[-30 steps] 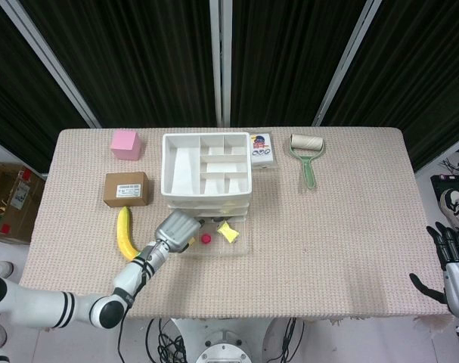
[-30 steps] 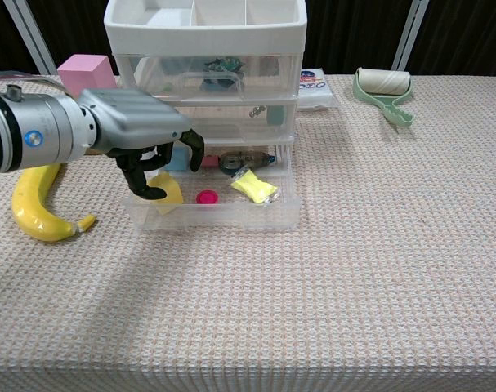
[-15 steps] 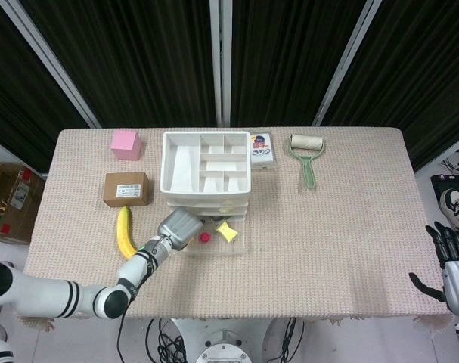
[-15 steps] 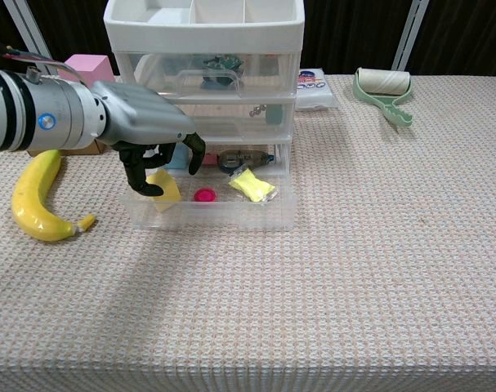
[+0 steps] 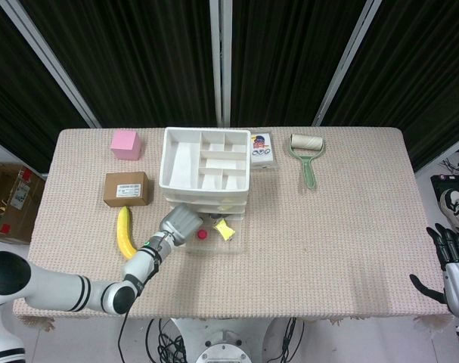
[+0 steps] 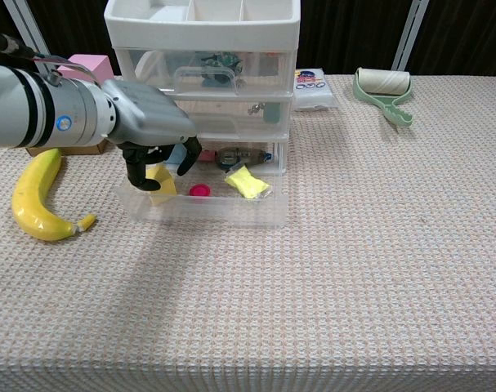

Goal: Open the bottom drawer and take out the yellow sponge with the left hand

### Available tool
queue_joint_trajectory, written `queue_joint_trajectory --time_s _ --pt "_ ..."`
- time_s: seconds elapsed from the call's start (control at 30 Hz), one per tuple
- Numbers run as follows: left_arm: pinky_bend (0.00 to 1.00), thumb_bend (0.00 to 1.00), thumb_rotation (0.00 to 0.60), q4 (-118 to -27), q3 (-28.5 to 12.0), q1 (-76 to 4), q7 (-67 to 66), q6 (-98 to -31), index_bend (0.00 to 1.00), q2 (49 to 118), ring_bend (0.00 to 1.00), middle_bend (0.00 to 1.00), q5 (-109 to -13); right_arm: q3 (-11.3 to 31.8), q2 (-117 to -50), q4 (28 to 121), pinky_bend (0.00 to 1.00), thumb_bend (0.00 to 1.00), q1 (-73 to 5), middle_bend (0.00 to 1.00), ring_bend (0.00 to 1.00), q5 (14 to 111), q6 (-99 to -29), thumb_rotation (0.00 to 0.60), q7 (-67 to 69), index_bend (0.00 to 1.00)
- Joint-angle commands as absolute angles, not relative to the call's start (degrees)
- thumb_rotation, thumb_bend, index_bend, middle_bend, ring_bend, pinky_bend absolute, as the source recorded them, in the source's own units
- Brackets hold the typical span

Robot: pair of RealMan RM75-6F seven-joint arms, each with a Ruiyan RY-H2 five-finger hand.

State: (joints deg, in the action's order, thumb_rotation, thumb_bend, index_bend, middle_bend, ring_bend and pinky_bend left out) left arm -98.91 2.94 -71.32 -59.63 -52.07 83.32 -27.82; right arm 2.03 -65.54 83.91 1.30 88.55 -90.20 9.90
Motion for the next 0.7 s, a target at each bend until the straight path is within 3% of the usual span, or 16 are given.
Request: queue_joint_trajectory --time_s 0.03,0.3,0.7 --pt "1.0 0.14 0.6 -98.5 4.3 -71.9 -61.1 -53.5 0.46 84.1 0.97 0.83 -28.0 2.0 -65.6 83.8 0.0 0.12 1.4 0.01 0.0 88.6 -90.3 0.6 10.1 0.0" --pt "1.0 0.35 0.6 -99.0 5.0 -72.2 -61.0 -54.4 0.54 84.1 0.97 0.83 -29.5 1.9 -65.7 83.5 0.0 0.12 1.6 0.01 0.0 88.8 -90.7 0.6 10.5 0.0" --pt "1.0 0.38 0.6 -103.2 3.8 -69.7 -54.2 -55.8 0.58 80.0 0.97 0.84 -35.4 2.0 -65.6 83.5 0.0 0.12 1.5 0.01 0.0 89.0 -90.6 0.6 10.5 0.0"
